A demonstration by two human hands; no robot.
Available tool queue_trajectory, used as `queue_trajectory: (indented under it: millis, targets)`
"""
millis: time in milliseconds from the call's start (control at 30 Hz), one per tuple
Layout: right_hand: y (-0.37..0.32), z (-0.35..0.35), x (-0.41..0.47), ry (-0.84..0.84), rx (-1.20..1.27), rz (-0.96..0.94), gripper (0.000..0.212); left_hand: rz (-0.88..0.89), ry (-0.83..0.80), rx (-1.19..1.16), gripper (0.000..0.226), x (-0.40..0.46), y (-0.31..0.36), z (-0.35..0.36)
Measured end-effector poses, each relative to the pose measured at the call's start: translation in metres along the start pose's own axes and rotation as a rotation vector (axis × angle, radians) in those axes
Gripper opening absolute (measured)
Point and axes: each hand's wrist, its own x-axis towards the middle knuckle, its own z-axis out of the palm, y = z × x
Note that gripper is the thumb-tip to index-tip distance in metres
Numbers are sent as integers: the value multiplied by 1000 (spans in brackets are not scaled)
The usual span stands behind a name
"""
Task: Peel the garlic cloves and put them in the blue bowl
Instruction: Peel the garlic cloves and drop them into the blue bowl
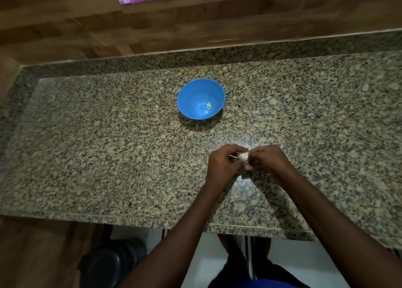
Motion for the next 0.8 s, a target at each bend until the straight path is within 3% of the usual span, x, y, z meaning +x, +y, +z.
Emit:
queue_trajectory:
  millis: [200,333,433,600,800]
  targets:
    - [6,-3,8,51,36,14,11,-99,144,-32,30,-1,-8,-8]
    - [14,-7,7,45,-7,-7,12,-56,227,247,32,8,-33,-19]
    - [19,-10,6,14,-31,16,12,-7,216,374,32,12,-41,-24]
    - [26,-15,5,-9,-65,9,4,97,182,577,62,-2,-30,-20]
    - [33,-15,4,99,-243,-64,8,181,64,532,43,-43,-26,9]
